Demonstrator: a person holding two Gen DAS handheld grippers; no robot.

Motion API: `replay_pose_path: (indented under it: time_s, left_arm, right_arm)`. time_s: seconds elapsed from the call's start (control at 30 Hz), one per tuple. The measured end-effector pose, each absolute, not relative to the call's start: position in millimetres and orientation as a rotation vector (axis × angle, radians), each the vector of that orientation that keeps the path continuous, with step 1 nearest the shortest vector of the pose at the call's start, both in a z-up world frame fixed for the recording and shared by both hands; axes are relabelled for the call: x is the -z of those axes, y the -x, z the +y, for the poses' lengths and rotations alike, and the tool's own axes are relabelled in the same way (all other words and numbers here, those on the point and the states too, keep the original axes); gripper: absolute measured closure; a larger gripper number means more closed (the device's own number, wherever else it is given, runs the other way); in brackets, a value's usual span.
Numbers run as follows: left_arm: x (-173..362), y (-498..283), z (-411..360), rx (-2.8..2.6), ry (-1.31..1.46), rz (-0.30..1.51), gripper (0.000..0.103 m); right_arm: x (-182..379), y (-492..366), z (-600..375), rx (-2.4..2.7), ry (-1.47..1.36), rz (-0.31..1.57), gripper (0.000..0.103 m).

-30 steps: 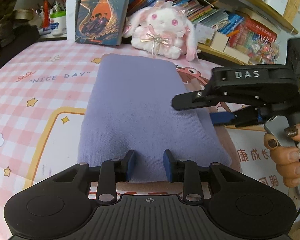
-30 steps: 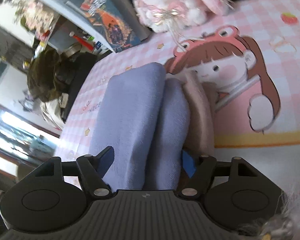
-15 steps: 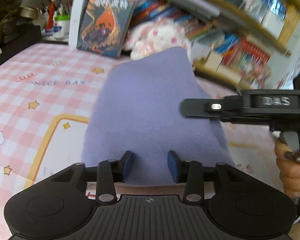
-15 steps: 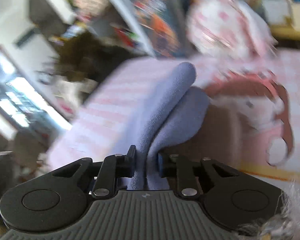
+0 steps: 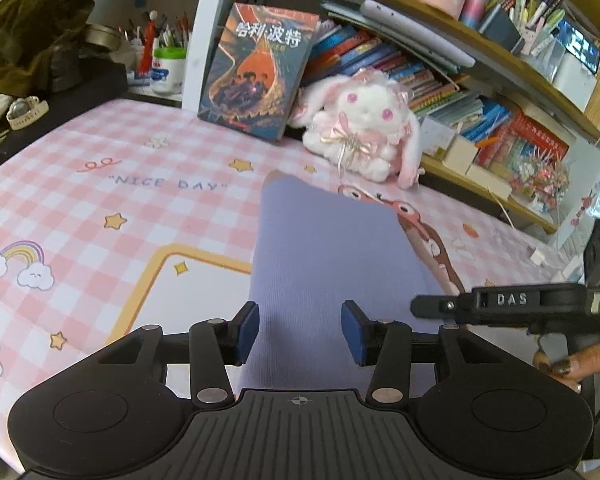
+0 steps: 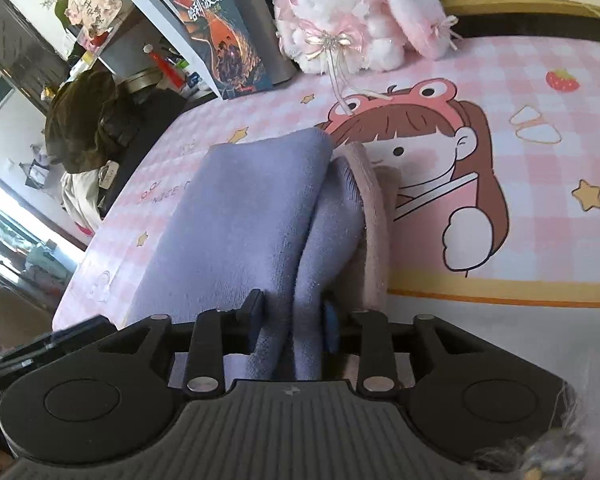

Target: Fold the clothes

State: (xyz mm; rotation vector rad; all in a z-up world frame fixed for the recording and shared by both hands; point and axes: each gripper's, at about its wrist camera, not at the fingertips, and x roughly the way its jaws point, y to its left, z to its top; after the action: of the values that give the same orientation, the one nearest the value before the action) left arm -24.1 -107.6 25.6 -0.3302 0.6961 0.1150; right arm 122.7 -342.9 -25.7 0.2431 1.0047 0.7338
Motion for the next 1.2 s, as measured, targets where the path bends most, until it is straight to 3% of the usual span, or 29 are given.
replay_pose_path:
  time_s: [0.23,0.37,0.6,1.07,1.2]
  left_arm:
    - [-27,24,-112,-0.118,0.328,0.696,0.055]
    - [-29,27,-118,-0.11,0.325,0.703,0.055]
    - [-27,34,-136,-0.106,0.35,0.709,0.055]
    - [-15,43,-138,0.04,0.373,0.729,0.053]
    - [-12,51,-125,0.073,0.378,0.745,0.044]
  right_arm:
    - [15,-117,-359,-0.69,-0.229,0.977,0.063]
    - [8,-107,-370,-0.679,-0.21,0.965,0.051]
    - [5,-94,-386,-0.694,-0.195,0.976,0.04]
    - [-4,-53,-390,-0.592,-0.15,0.978,0.031]
    - [-6,-32,-380,-0.534,-0.151,0.989,0.028]
